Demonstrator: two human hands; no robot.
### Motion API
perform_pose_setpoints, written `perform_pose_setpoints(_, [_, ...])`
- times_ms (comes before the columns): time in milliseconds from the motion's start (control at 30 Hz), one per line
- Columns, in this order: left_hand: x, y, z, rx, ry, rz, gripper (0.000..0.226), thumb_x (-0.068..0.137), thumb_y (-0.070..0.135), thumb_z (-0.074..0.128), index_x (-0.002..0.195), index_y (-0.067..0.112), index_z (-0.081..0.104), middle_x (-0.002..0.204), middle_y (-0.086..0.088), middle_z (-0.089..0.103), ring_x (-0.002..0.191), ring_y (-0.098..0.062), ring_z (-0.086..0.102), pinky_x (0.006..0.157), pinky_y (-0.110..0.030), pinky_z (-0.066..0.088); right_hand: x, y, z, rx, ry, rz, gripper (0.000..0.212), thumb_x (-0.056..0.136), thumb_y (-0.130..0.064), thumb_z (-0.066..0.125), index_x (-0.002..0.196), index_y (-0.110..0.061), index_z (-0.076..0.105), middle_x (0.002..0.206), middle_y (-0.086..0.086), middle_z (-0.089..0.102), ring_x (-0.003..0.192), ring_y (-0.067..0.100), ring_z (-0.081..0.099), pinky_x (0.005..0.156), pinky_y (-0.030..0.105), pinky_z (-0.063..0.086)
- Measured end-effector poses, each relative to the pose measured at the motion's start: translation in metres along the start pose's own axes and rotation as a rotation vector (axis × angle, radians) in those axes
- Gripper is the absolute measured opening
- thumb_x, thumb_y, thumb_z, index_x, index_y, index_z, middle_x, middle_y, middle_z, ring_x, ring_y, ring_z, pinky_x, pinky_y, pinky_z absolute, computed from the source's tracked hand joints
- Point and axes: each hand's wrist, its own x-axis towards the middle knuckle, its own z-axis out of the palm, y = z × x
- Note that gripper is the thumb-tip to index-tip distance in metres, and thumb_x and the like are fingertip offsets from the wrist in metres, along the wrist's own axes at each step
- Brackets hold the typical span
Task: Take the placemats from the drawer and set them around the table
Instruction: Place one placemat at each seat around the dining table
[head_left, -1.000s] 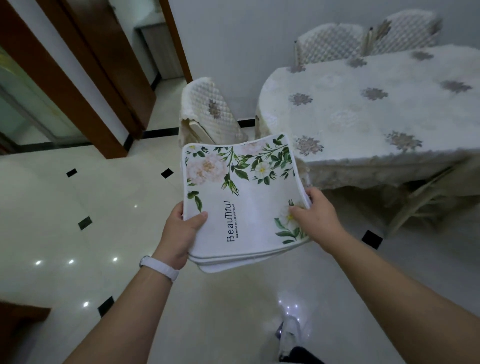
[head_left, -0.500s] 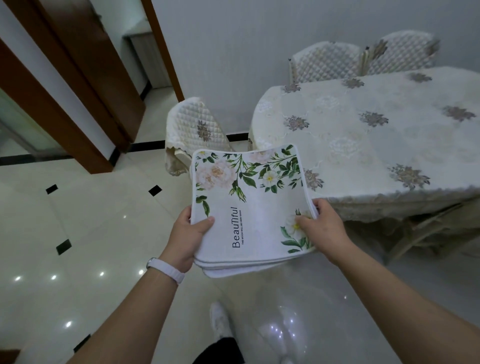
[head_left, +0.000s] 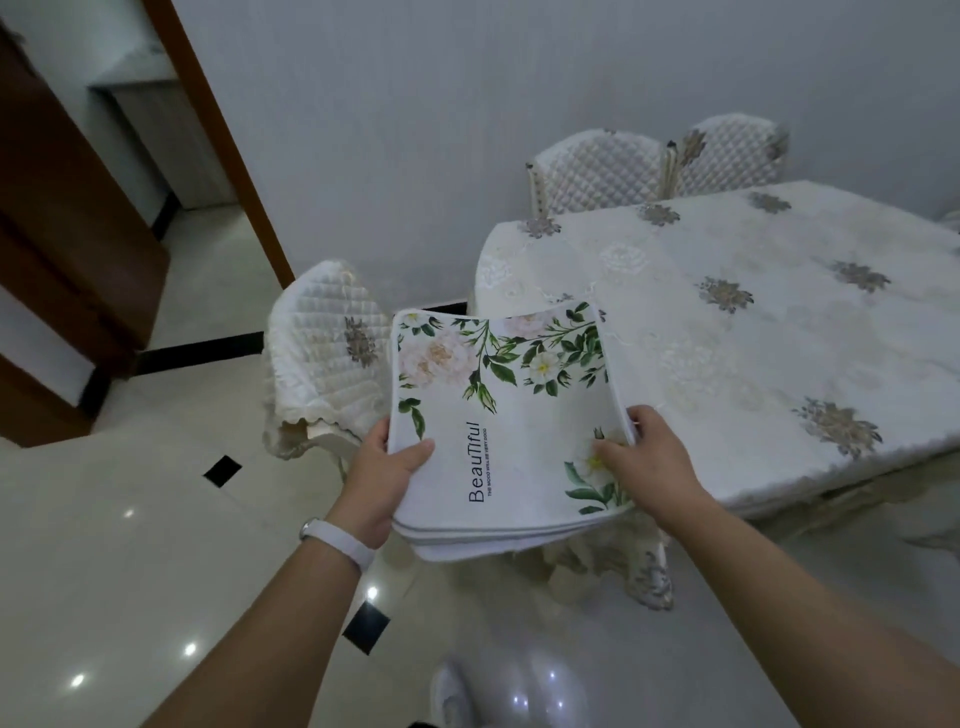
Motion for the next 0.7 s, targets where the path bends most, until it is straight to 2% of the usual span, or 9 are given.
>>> perform_pose_setpoints(133, [0.053,0.031,-0.007,0.017,-0.087,0.024,0.031,0.088,0.003,0.066,0.114,0.019,0.061,0.106,-0.006,0.071,0.09,-0.027,0.07,0.071,-0.041,0.059,0.027,-0.028,0.016,0.034,0.066,0.035,0.036,0.085,-0.025,0.067,0.116,-0.022,0.051,0.1,-0.001,0.064,0.084,0.019,0.064,0.074,0.036,0.054])
perform_pose_setpoints(233, [0.08,0.041,-0.002,0.037,-0.15,0.028,0.03,0.088,0.003,0.066,0.111,0.022,0.062,0.105,-0.004,0.072,0.089,-0.025,0.071,0.07,-0.039,0.059,0.042,-0.033,0.021,0.044,0.108,0.081,0.032,0.085,-0.025,0.067,0.113,-0.022,0.051,0.099,-0.001,0.064,0.085,0.022,0.065,0.079,0.043,0.056])
perform_pose_setpoints(333, [0.105,0.044,0.006,0.04,-0.181,0.011,0.031,0.088,0.002,0.066,0.114,0.018,0.061,0.106,-0.006,0.072,0.088,-0.025,0.072,0.068,-0.038,0.059,0.058,-0.036,0.022,0.04,0.127,0.116,0.032,0.085,-0.025,0.067,0.113,-0.022,0.051,0.097,-0.002,0.064,0.084,0.021,0.065,0.077,0.042,0.056])
perform_pose_setpoints(433, [0.129,0.043,0.017,0.066,-0.197,-0.014,0.035,0.088,0.004,0.067,0.12,0.017,0.06,0.109,-0.007,0.071,0.091,-0.028,0.071,0.075,-0.045,0.059,0.075,-0.034,0.022,0.045,0.139,0.136,0.029,0.087,-0.024,0.066,0.111,-0.022,0.051,0.091,-0.007,0.062,0.08,0.017,0.064,0.073,0.038,0.056])
perform_pose_setpoints(600, [0.183,0.056,0.038,0.161,-0.231,-0.01,0.037,0.088,0.009,0.068,0.123,0.016,0.058,0.109,-0.005,0.07,0.089,-0.024,0.071,0.064,-0.032,0.058,0.127,-0.029,0.023,0.062,0.134,0.172,0.029,0.086,-0.024,0.067,0.11,-0.022,0.051,0.093,-0.006,0.062,0.083,0.019,0.065,0.076,0.042,0.056])
perform_pose_setpoints(700, [0.224,0.067,0.055,0.179,-0.212,-0.001,0.039,0.088,0.008,0.068,0.125,0.014,0.057,0.112,-0.007,0.07,0.092,-0.026,0.07,0.071,-0.039,0.059,0.171,-0.03,0.026,0.088,0.14,0.159,0.031,0.085,-0.023,0.068,0.112,-0.02,0.052,0.097,-0.002,0.062,0.086,0.022,0.064,0.078,0.042,0.055])
